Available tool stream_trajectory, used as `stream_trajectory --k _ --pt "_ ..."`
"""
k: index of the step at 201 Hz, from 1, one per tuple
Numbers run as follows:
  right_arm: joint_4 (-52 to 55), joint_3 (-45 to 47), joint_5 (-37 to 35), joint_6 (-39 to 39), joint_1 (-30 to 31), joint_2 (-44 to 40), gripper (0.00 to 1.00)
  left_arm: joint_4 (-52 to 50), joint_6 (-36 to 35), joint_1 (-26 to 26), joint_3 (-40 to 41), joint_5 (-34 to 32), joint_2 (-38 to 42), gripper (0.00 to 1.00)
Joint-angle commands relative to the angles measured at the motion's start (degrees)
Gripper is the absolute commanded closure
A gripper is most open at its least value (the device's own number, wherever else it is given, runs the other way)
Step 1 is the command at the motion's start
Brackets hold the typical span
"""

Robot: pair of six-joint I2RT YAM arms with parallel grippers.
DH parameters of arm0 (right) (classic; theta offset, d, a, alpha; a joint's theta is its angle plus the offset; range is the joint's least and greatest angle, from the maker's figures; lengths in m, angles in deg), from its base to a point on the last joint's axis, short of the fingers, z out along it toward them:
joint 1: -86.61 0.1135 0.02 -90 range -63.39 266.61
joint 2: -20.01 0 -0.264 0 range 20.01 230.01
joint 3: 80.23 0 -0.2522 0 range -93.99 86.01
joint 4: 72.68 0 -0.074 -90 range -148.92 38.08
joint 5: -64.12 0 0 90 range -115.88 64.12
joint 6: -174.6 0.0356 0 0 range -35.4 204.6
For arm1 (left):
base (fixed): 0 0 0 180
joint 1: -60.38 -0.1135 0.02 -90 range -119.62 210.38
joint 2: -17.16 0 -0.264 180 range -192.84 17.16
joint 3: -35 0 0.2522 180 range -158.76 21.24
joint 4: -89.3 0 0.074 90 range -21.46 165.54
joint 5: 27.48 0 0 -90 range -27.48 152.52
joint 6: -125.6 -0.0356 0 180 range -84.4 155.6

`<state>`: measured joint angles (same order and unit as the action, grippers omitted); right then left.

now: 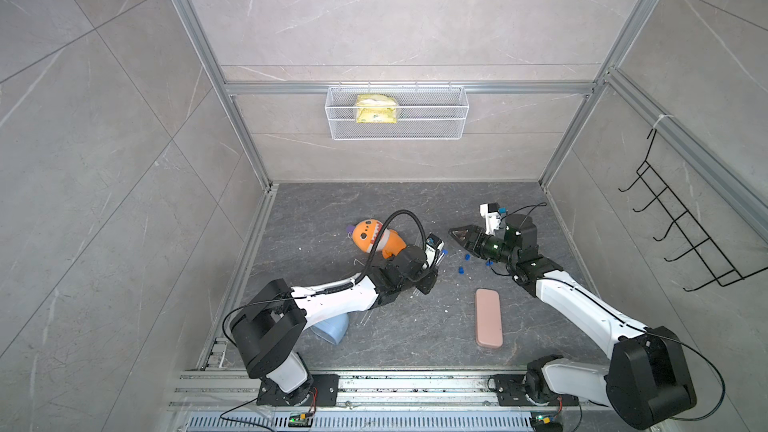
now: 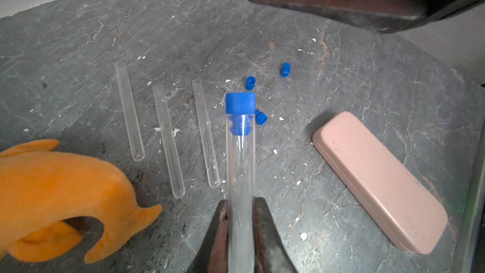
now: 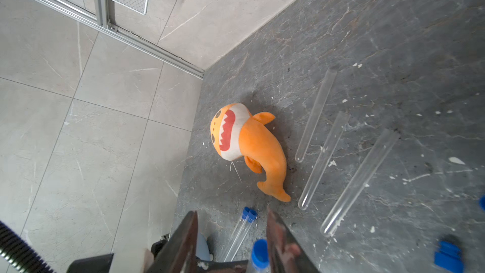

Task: Remove stoppers from test tubes
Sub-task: Pick up the test tube at the center of the board, then open the stopper on the test tube.

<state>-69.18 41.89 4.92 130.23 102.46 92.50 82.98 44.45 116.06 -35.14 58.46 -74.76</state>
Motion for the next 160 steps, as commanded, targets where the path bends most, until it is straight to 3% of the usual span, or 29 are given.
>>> stream_trajectory --k 1,160 --pt "-2.6 0.9 1.5 1.4 0.4 1.2 0.55 3.5 -2.1 0.4 -2.9 2.3 -0.6 0.92" --pt "-2.3 0.1 0.5 0.8 1.5 5.6 0.61 3.8 -3.1 0.8 -5.6 2.9 -1.1 0.93"
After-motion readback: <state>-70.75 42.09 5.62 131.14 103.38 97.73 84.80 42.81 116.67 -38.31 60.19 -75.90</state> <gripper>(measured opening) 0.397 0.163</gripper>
